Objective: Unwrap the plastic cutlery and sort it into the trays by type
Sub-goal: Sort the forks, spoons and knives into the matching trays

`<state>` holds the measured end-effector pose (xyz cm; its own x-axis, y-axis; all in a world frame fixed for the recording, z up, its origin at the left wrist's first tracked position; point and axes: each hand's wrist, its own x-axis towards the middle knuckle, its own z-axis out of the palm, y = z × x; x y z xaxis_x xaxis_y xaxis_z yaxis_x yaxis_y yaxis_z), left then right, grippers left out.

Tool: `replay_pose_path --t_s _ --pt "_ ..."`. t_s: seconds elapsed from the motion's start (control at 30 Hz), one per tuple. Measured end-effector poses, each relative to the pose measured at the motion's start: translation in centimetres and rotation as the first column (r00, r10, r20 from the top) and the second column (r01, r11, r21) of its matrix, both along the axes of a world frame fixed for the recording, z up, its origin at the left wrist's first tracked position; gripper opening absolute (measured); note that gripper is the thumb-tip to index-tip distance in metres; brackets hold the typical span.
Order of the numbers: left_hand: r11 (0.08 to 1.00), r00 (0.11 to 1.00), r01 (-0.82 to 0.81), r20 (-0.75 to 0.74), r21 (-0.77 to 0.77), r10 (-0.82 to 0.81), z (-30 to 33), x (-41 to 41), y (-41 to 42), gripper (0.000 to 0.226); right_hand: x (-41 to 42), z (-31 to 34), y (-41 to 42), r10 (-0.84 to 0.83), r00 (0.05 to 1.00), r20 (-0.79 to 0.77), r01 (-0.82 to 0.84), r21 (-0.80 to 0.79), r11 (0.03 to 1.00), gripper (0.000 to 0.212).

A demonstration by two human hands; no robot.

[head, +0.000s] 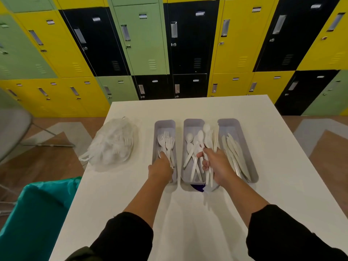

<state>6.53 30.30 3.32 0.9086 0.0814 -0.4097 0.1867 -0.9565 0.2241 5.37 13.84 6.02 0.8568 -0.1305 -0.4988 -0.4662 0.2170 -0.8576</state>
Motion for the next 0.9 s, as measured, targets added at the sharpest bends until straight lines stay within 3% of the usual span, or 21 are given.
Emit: replay_pose_path --t_s 0.17,0.2,0.27,0.3,0.37,0.43,0.53,0.67,0.77,0.83,0.9 --pt "0.982 0.976 0.009 0.214 0.189 -0.050 1.7 0.2 -0.4 0.063 -0.7 0.5 -0.3 0.044 0.999 0.014 -0.045 0.067 0.997 0.022" --pt "0.995 0.962 -0.006 0.271 0.103 -0.022 2.2 0.3 -1.0 0.061 -0.8 0.5 -0.3 0.051 0.999 0.019 -0.053 0.108 0.993 0.023" --pt "0.944 0.965 -0.042 0.233 -0.328 0.123 3.1 0.8 -2.6 0.056 -1.1 0.6 -0.3 0.081 0.996 0.027 -0.084 0.160 0.983 0.023" --pt "0.835 0.984 -0.067 0.101 -0.546 0.145 3.7 1.0 -3.6 0.054 -1.3 0.7 -0.2 0.106 0.994 0.034 -0.110 0.163 0.981 0.021" --pt "0.560 0.986 -0.168 -0.126 -0.811 0.112 4.5 0.9 -5.3 0.044 -1.6 0.9 0.0 0.150 0.987 0.051 -0.157 0.157 0.975 0.023" --pt "0.288 0.948 -0.313 -0.281 -0.905 0.150 4.7 0.6 -6.2 0.027 -1.9 1.2 -0.1 0.170 0.984 0.057 -0.177 0.167 0.970 0.028" --pt "0.095 0.880 -0.426 -0.387 -0.900 0.276 4.2 0.8 -6.8 0.016 -2.3 1.5 -0.6 0.194 0.979 0.055 -0.200 0.150 0.968 0.027" --pt "-0.028 0.812 -0.432 -0.402 -0.902 0.423 4.0 1.4 -7.4 0.015 -2.5 1.5 -1.2 0.220 0.973 0.068 -0.228 0.150 0.962 0.028" --pt "-0.109 0.786 -0.429 -0.430 -0.897 0.445 4.2 2.2 -7.4 0.020 -2.6 1.5 -1.3 0.215 0.975 0.058 -0.222 0.187 0.957 0.025" --pt "-0.105 0.805 -0.447 -0.451 -0.888 0.387 4.5 2.6 -7.4 0.023 -2.4 1.4 -1.4 0.207 0.977 0.057 -0.214 0.201 0.956 0.026" --pt "-0.038 0.835 -0.429 -0.413 -0.902 0.364 4.6 2.6 -7.7 0.020 -2.3 1.5 -1.4 0.202 0.978 0.060 -0.210 0.211 0.955 0.026"
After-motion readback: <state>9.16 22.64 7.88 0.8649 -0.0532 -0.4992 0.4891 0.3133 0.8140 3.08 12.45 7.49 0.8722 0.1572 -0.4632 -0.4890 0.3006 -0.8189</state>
